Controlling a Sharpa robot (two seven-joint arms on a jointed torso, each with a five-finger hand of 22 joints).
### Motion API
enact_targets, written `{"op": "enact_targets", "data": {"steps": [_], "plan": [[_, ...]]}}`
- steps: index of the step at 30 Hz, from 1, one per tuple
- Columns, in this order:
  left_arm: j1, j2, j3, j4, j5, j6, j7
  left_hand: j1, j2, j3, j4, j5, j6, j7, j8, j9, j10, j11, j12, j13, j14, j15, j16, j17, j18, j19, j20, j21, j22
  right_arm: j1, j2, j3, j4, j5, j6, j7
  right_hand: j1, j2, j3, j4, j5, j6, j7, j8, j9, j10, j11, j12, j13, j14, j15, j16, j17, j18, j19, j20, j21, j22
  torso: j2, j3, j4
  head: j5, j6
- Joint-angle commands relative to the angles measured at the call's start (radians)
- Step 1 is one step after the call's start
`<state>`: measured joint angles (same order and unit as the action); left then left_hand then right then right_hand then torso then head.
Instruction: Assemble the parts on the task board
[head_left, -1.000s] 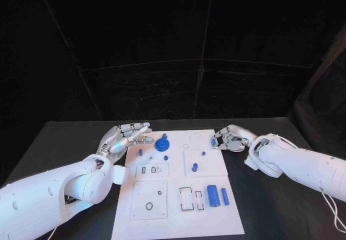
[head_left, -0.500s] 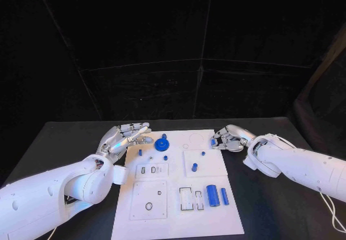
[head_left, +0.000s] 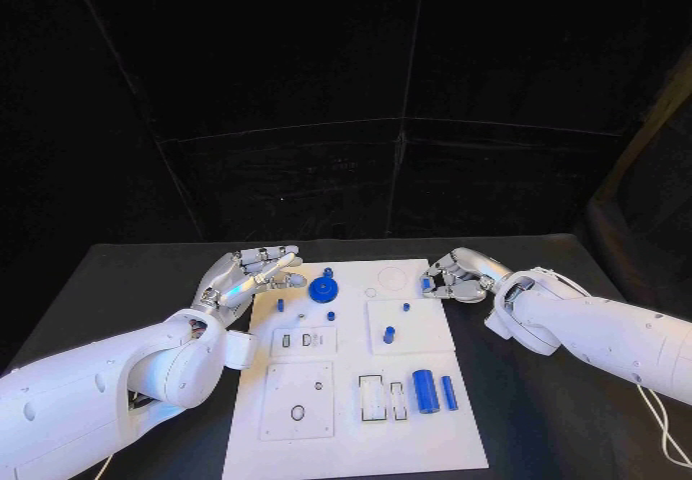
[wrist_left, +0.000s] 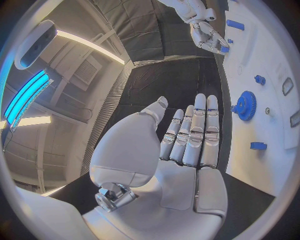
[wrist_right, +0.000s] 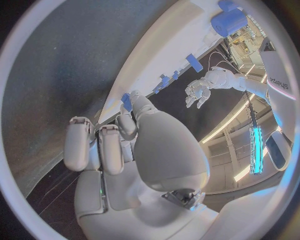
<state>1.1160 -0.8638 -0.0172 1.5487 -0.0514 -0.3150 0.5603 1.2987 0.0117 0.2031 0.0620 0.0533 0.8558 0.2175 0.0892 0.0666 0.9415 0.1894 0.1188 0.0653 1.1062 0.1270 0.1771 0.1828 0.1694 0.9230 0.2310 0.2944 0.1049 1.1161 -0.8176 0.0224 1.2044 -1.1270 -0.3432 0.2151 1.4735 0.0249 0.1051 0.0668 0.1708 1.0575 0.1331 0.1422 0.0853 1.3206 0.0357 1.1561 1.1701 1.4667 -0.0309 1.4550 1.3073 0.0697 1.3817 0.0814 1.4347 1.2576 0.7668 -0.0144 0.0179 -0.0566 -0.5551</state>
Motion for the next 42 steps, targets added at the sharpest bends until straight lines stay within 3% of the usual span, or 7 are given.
{"op": "enact_targets", "data": {"steps": [1, 6, 14, 19, 32, 36, 42], "plan": [[0.001, -0.002, 0.001, 0.002, -0.003, 0.011, 0.004, 0.001, 0.007, -0.001, -0.007, 0.000, 0.002, 0.023, -0.003, 0.000, -0.002, -0.002, -0.004, 0.000, -0.002, 0.003, -0.006, 0.002, 0.014, 0.002, 0.007, -0.003, -0.001, 0.002, -0.007, 0.001, 0.020, -0.014, -0.054, -0.008, 0.008, 0.019, 0.007, 0.000, -0.005, 0.034, -0.024, 0.012, 0.012, 0.002, -0.009, 0.005, 0.002, 0.061, -0.010, 0.005, 0.047, -0.004, 0.001, -0.007, 0.007, 0.002, -0.001, -0.0008, -0.0013, -0.001, 0.000], [0.001, -0.004, 0.001, 0.003, -0.003, 0.010, 0.003, 0.001, 0.007, -0.001, -0.007, 0.000, 0.002, 0.023, -0.003, 0.000, -0.002, -0.002, -0.004, 0.000, -0.002, 0.003, -0.006, 0.002, 0.014, 0.002, 0.007, -0.003, -0.001, 0.003, -0.027, 0.001, 0.080, -0.026, -0.075, -0.033, 0.004, 0.020, 0.009, 0.000, -0.003, 0.032, -0.023, 0.011, 0.011, 0.003, -0.009, 0.006, 0.003, 0.061, -0.011, 0.006, 0.049, -0.004, 0.001, -0.008, 0.007, 0.002, -0.004, -0.0032, 0.0003, -0.001, 0.003], [0.001, -0.001, 0.001, -0.007, 0.003, 0.016, 0.002, 0.004, 0.012, 0.003, -0.012, 0.000, 0.005, 0.019, -0.002, 0.001, 0.001, -0.004, -0.003, 0.000, -0.001, 0.002, -0.008, 0.004, 0.014, 0.003, 0.007, -0.003, -0.002, 0.009, -0.040, 0.002, 0.221, -0.062, -0.107, -0.104, -0.005, 0.021, 0.017, 0.001, 0.003, 0.025, -0.022, 0.008, 0.009, 0.005, -0.008, 0.006, 0.005, 0.062, -0.011, 0.007, 0.052, -0.005, 0.003, -0.010, 0.009, 0.006, -0.024, -0.0075, -0.0003, 0.006, -0.005], [0.001, 0.002, 0.001, -0.024, 0.009, 0.025, 0.000, 0.005, 0.016, 0.006, -0.016, 0.000, 0.012, 0.018, 0.000, 0.002, 0.008, -0.006, -0.001, 0.001, 0.000, 0.001, -0.009, 0.005, 0.014, 0.004, 0.006, -0.003, -0.003, 0.011, -0.009, 0.003, 0.279, -0.109, -0.112, -0.147, -0.019, 0.027, 0.027, 0.005, 0.011, 0.019, -0.020, 0.004, 0.006, 0.005, -0.007, 0.005, 0.004, 0.062, -0.010, 0.007, 0.052, -0.005, 0.005, -0.010, 0.010, 0.009, -0.044, -0.0142, 0.0052, 0.008, -0.017], [0.003, 0.006, 0.001, -0.052, 0.011, 0.037, -0.002, 0.003, 0.020, 0.011, -0.022, 0.000, 0.023, 0.016, 0.004, 0.002, 0.022, -0.009, 0.004, 0.001, 0.007, -0.002, -0.011, 0.010, 0.015, 0.008, 0.004, -0.002, -0.005, 0.011, 0.153, 0.002, 0.262, -0.243, -0.058, -0.278, -0.026, 0.024, 0.030, 0.006, 0.010, 0.014, -0.018, 0.001, 0.004, 0.003, -0.006, 0.000, 0.000, 0.061, -0.009, 0.005, 0.048, -0.005, 0.004, -0.010, 0.009, 0.006, -0.069, -0.0276, 0.0200, 0.032, -0.047], [0.003, 0.007, 0.001, -0.050, 0.011, 0.040, -0.004, 0.008, 0.024, 0.019, -0.029, 0.001, 0.024, 0.016, 0.003, 0.002, 0.024, -0.010, 0.004, 0.001, 0.008, -0.003, -0.012, 0.012, 0.014, 0.010, 0.002, -0.002, -0.005, 0.009, 0.198, 0.001, 0.249, -0.305, -0.039, -0.314, -0.027, 0.023, 0.030, 0.006, 0.010, 0.015, -0.018, 0.001, 0.004, 0.002, -0.006, -0.001, -0.001, 0.061, -0.009, 0.004, 0.046, -0.005, 0.004, -0.010, 0.009, 0.006, -0.070, -0.0291, 0.0214, 0.042, -0.056], [0.003, 0.011, 0.001, -0.047, 0.011, 0.039, -0.005, 0.008, 0.023, 0.019, -0.029, 0.000, 0.024, 0.016, 0.003, 0.001, 0.024, -0.010, 0.004, 0.001, 0.008, -0.003, -0.012, 0.012, 0.014, 0.010, 0.002, -0.002, -0.005, 0.003, 0.253, -0.003, 0.227, -0.384, 0.003, -0.388, -0.039, 0.016, 0.031, 0.008, 0.005, 0.013, -0.017, 0.000, 0.003, -0.005, -0.005, -0.012, -0.009, 0.060, -0.008, 0.001, 0.042, -0.004, 0.001, -0.009, 0.007, 0.002, -0.067, -0.0260, 0.0212, 0.053, -0.065]]}}
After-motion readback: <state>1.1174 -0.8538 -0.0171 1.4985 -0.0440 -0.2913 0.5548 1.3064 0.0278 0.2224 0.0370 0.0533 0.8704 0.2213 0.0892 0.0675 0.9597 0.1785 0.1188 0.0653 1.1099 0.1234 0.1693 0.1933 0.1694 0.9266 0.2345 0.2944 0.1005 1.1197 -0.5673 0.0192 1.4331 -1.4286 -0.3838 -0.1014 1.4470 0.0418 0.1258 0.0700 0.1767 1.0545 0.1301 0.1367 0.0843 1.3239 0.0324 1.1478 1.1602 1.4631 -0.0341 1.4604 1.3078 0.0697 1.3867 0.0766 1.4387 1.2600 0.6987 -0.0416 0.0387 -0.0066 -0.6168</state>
